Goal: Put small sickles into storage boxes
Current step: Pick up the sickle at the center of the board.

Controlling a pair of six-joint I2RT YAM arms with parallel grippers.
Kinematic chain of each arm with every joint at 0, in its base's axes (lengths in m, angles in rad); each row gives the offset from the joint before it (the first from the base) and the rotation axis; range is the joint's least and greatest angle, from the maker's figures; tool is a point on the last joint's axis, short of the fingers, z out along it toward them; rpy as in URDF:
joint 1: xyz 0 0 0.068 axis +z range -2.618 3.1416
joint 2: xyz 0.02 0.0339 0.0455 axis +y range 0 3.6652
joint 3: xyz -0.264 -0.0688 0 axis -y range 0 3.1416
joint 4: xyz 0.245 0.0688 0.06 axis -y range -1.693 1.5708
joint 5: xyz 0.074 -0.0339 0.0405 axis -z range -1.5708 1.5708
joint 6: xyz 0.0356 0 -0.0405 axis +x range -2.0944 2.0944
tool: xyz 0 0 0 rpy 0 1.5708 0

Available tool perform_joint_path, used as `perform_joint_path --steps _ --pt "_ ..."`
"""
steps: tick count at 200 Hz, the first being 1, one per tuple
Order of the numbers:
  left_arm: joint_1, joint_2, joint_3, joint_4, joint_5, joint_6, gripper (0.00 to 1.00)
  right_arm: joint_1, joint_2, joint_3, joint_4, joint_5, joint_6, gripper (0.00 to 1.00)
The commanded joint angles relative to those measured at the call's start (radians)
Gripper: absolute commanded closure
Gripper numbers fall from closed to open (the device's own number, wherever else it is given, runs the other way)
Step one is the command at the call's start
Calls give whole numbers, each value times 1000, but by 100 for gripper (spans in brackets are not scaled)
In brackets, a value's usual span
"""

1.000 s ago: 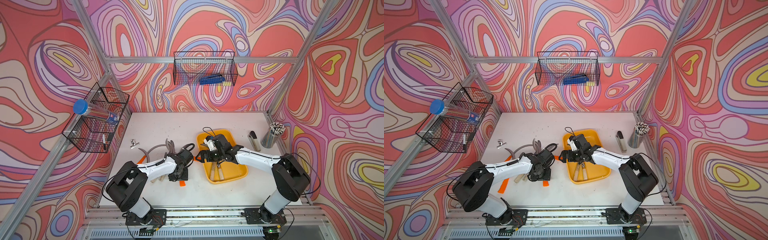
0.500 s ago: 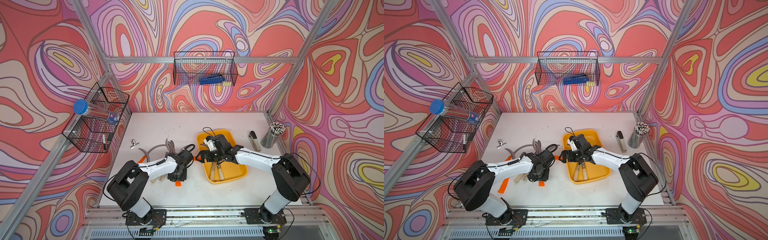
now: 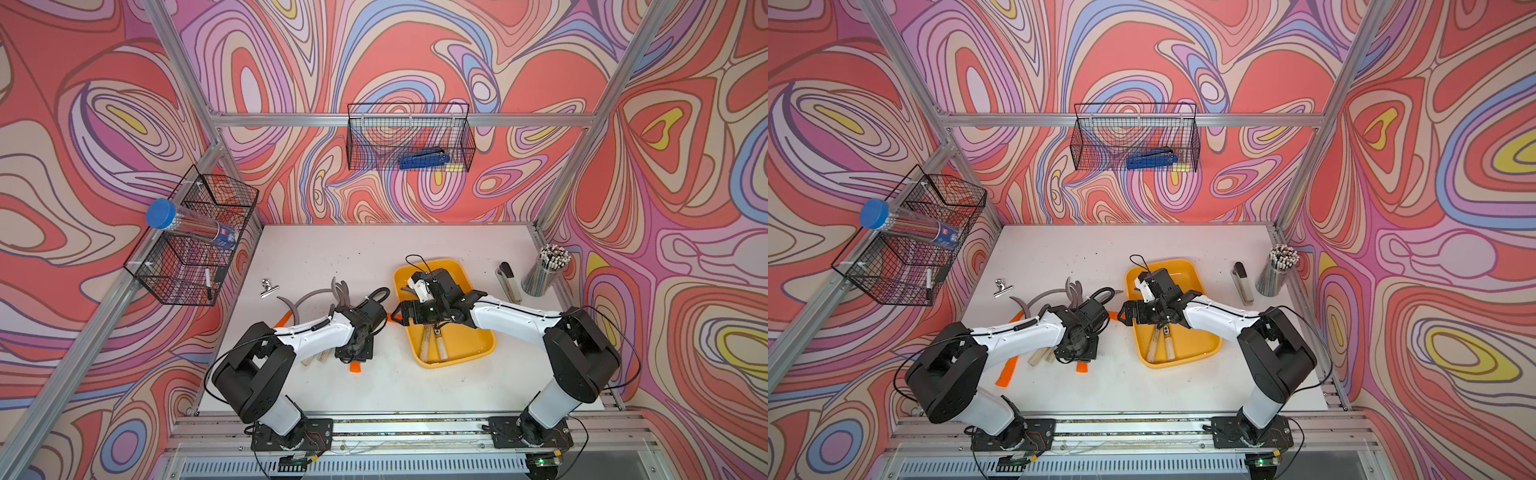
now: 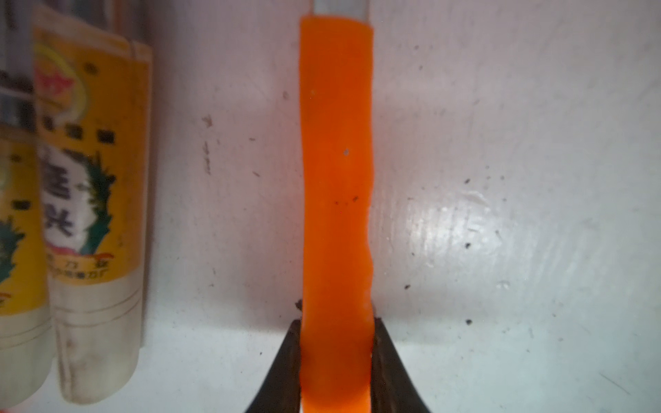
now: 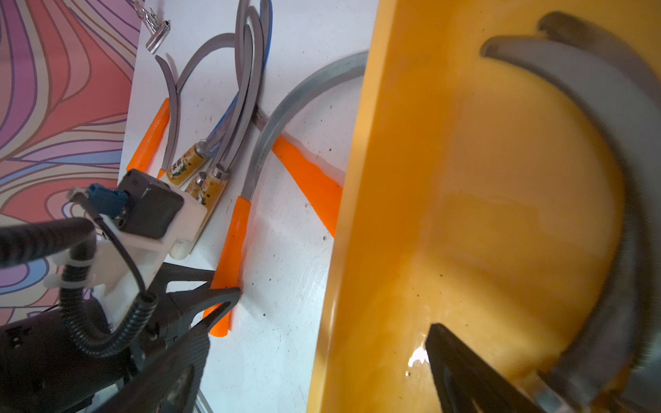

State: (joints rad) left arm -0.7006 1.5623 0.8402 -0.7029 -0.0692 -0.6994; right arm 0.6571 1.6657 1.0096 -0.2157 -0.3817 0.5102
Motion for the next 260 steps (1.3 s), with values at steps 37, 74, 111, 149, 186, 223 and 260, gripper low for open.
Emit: perform_joint_path --steps 37,74,111,149,186,223,260 --pt "-2 -25 16 -32 -37 1 87 6 14 -5 4 9 -10 1" --pt "0 10 33 -43 -52 21 71 6 14 -6 6 7 -9 2" --pt "-1 41 96 -89 -83 49 61 6 9 -9 2 10 -14 2" --pt "0 88 205 -178 -159 98 58 6 9 -12 9 9 -12 1" --pt "15 159 247 -178 -162 122 59 6 2 -20 9 10 -13 2" --pt "29 190 232 -132 -121 119 59 6 -11 -32 3 19 -19 2" --pt "35 226 216 -96 -99 115 59 6 -12 -34 0 24 -22 1"
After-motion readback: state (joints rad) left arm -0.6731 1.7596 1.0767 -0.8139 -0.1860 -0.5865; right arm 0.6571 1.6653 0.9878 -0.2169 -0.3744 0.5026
